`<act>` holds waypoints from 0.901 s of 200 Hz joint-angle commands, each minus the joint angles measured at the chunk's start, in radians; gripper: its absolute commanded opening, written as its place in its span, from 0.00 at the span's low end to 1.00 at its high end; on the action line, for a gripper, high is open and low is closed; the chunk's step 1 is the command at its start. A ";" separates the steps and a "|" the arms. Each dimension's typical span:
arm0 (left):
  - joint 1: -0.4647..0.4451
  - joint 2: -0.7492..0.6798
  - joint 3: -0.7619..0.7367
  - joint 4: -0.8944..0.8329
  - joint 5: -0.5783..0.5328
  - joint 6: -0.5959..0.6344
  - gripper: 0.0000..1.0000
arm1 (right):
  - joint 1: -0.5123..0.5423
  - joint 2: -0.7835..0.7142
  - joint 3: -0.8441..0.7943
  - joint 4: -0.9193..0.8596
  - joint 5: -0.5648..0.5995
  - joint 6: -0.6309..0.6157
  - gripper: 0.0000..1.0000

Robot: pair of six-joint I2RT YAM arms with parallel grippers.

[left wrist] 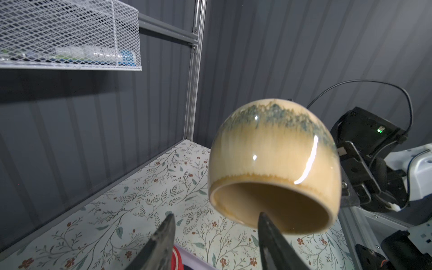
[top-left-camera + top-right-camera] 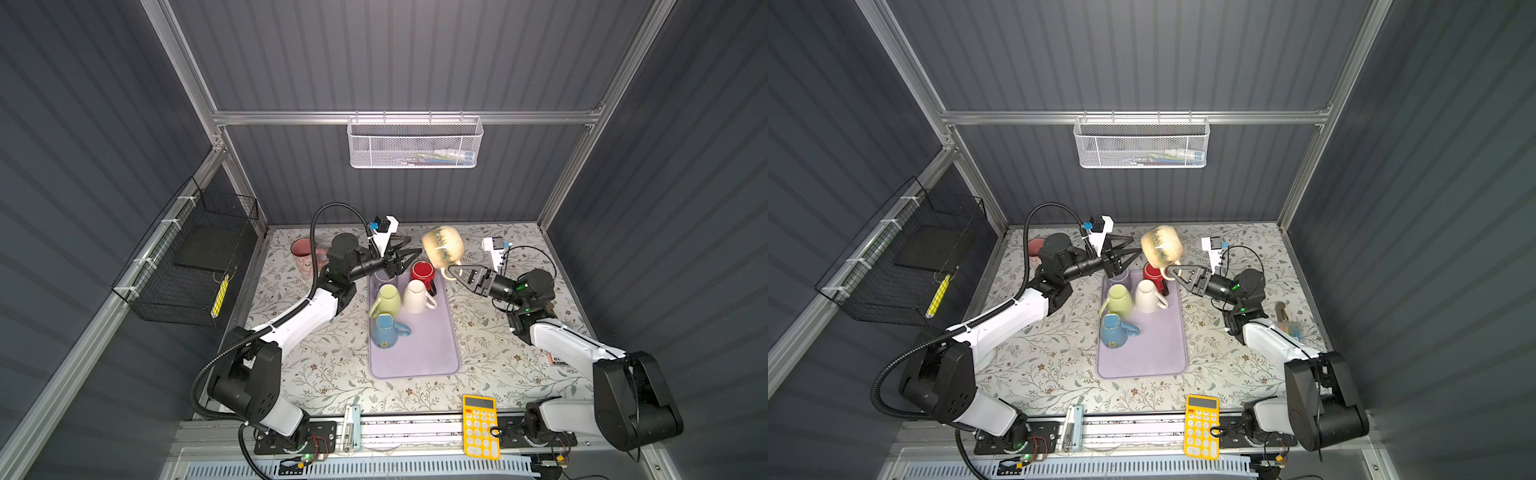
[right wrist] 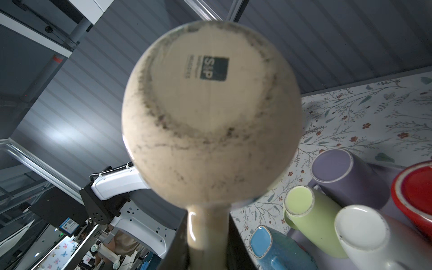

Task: Turn the mug right side up
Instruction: 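Grasp the beige mug's rim with the left gripper while the right holds the handle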

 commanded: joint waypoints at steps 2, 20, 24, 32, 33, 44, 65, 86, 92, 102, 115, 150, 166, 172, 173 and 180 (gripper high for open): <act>-0.008 0.029 0.044 0.098 0.033 -0.033 0.56 | 0.014 0.006 0.023 0.194 -0.006 0.037 0.00; -0.012 0.053 0.056 0.130 0.040 -0.050 0.56 | 0.020 0.028 0.032 0.230 -0.007 0.063 0.00; -0.013 0.057 0.060 0.135 0.041 -0.053 0.56 | 0.021 0.032 0.032 0.238 -0.008 0.069 0.00; -0.015 0.066 0.063 0.145 0.045 -0.058 0.56 | 0.020 0.042 0.032 0.260 -0.007 0.082 0.00; -0.015 0.067 0.064 0.146 0.046 -0.058 0.56 | 0.021 0.043 0.032 0.264 -0.007 0.085 0.00; -0.018 0.077 0.067 0.155 0.042 -0.059 0.55 | 0.021 0.058 0.035 0.304 -0.005 0.112 0.00; -0.019 0.097 0.075 0.176 0.041 -0.070 0.53 | 0.021 0.085 0.042 0.361 -0.006 0.156 0.00; -0.020 0.113 0.085 0.191 0.042 -0.081 0.49 | 0.027 0.094 0.040 0.361 -0.007 0.155 0.00; -0.020 0.118 0.087 0.195 0.042 -0.083 0.48 | 0.029 0.094 0.038 0.361 -0.006 0.153 0.00; -0.020 0.124 0.091 0.205 0.043 -0.088 0.43 | 0.030 0.094 0.039 0.361 -0.007 0.153 0.00; -0.022 0.130 0.095 0.216 0.042 -0.093 0.38 | 0.032 0.093 0.039 0.361 -0.006 0.154 0.00; -0.026 0.143 0.098 0.229 0.039 -0.103 0.30 | 0.032 0.089 0.040 0.362 -0.003 0.160 0.00; -0.027 0.144 0.094 0.237 0.034 -0.107 0.27 | 0.032 0.089 0.036 0.362 0.008 0.159 0.00; -0.027 0.145 0.093 0.238 0.033 -0.107 0.25 | 0.032 0.090 0.036 0.362 0.011 0.159 0.00; -0.027 0.145 0.093 0.238 0.032 -0.107 0.25 | 0.032 0.090 0.036 0.362 0.012 0.160 0.00; -0.027 0.143 0.093 0.238 0.028 -0.109 0.23 | 0.032 0.092 0.036 0.362 0.015 0.161 0.00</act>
